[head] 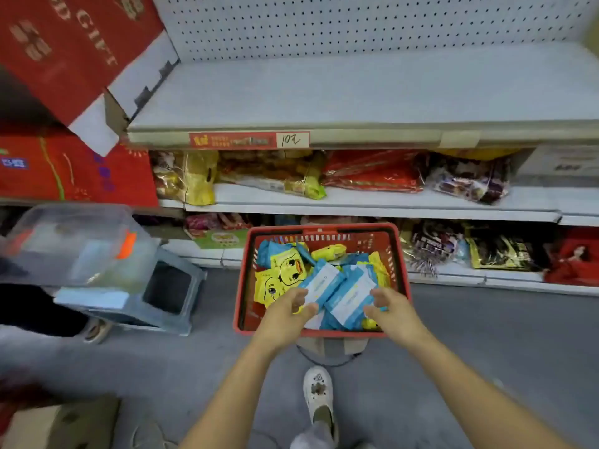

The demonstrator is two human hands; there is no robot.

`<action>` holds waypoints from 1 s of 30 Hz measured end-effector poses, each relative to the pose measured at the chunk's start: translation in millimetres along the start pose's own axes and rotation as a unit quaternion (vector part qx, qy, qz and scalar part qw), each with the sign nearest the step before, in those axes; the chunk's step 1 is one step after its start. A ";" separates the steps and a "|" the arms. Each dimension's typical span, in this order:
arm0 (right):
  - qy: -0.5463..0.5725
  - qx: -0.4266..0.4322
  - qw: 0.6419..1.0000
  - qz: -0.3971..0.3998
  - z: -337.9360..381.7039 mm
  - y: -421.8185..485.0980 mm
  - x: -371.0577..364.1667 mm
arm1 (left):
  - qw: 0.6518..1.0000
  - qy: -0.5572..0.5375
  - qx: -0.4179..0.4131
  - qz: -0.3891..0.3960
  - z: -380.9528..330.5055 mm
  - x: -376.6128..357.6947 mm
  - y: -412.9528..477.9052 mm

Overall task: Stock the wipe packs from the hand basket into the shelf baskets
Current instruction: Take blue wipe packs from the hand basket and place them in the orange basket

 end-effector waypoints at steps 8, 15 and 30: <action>0.061 -0.182 0.978 -0.082 -34.4 73.6 -40.0 | 0.994 0.079 0.070 -0.013 8.3 -9.3 117.8; 0.108 -0.303 0.930 -0.178 -41.5 97.1 -65.8 | 0.974 0.201 0.078 -0.069 17.0 -26.1 161.2; 0.269 -0.099 0.949 -0.129 3.3 80.3 7.7 | 0.979 -0.154 0.121 0.046 -38.9 -12.7 126.1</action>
Point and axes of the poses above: each hand's wrist, its own y-axis towards the middle knuckle, its own x-axis out of the back of the hand, z = x × y, the point moved 3 cm from there along y, towards the middle knuckle, and after that the axes turned 9 degrees about x, right-handed, at the moved point
